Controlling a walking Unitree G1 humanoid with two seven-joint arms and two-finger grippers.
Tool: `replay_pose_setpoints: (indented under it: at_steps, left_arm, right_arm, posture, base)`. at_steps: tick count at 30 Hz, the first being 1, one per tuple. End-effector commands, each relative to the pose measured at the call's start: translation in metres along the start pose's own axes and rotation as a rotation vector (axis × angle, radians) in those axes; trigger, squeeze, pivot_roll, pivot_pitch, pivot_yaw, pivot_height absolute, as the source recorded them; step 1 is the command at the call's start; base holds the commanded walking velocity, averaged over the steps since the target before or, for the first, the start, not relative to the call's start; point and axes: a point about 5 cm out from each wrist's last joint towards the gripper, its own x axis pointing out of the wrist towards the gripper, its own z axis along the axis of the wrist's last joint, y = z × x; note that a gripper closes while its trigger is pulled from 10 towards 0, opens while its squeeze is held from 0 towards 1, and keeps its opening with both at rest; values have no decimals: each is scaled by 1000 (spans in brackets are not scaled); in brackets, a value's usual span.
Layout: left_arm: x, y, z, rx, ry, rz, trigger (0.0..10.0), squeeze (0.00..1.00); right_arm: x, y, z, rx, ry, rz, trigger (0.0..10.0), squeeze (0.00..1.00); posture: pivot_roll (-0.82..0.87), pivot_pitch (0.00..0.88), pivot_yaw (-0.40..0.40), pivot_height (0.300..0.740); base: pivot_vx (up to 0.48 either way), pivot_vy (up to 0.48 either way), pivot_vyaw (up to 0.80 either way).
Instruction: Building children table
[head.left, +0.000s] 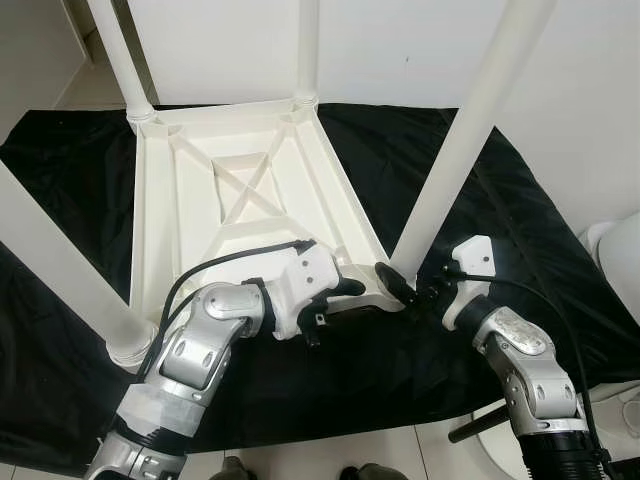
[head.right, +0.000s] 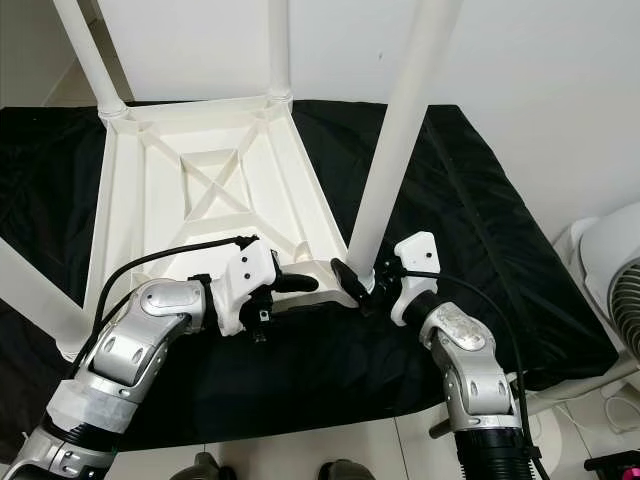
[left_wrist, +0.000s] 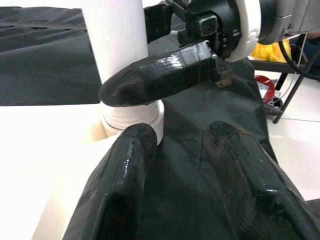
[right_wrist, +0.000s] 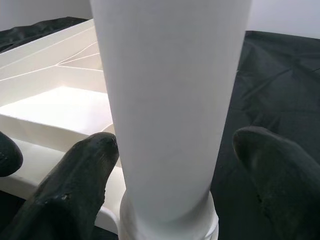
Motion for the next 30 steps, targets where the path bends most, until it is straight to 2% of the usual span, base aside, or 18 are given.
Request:
replay_pose_setpoints:
  at_steps: [1,2,5,16,17,18,19,25,26,28,29,30]
  left_arm:
    - [1,2,0,1,-1,40,10000,0]
    - [2,2,0,6,-2,45,10000,0]
    - [2,2,1,8,-4,52,10000,0]
    - [3,-2,0,-2,-9,52,10000,0]
    - [3,-1,0,-2,-10,53,10000,0]
    - [3,-1,0,-3,-10,53,10000,0]
    - [3,-1,0,-2,-10,53,10000,0]
    - [3,0,0,-2,-9,54,10000,0]
    - [3,-1,0,-2,-10,55,10000,0]
    - [3,-1,0,-2,-10,55,10000,0]
    - [3,-1,0,-4,-11,57,10000,0]
    - [3,-1,0,-4,-11,57,10000,0]
  right_arm:
    - [2,-3,-2,-6,5,23,10000,0]
    - [8,-8,-6,-24,34,58,0,0]
    - [13,-15,-13,-45,76,98,0,0]
    - [9,-19,-20,-39,97,125,0,0]
    - [8,-19,-21,-40,97,114,4314,0]
    - [8,-19,-22,-42,95,110,4314,0]
    - [8,-18,-22,-36,85,99,10000,0]
    - [9,-16,-21,-6,47,11,10000,0]
    - [10,-14,-22,-3,41,-43,10000,0]
    - [10,-14,-22,-3,41,-43,10000,0]
    - [9,-6,-28,10,52,-220,10000,0]
    - [9,-6,-28,10,52,-220,10000,0]
  posture:
    - [-148,58,2,740]
    - [-133,54,-14,740]
    - [-131,53,-18,740]
    - [-133,58,-22,740]
    - [-135,59,-22,740]
    - [-135,59,-22,740]
    - [-136,61,-22,740]
    - [-135,62,-27,740]
    - [-136,64,-30,740]
    - [-136,64,-30,740]
    - [-136,67,-37,740]
    - [-136,67,-37,740]
  base:
    - [0,0,0]
    - [0,0,0]
    - [0,0,0]
    - [0,0,0]
    - [0,0,0]
    - [0,0,0]
    - [0,0,0]
    - [0,0,0]
    - [0,0,0]
    - [0,0,0]
    - [0,0,0]
    - [0,0,0]
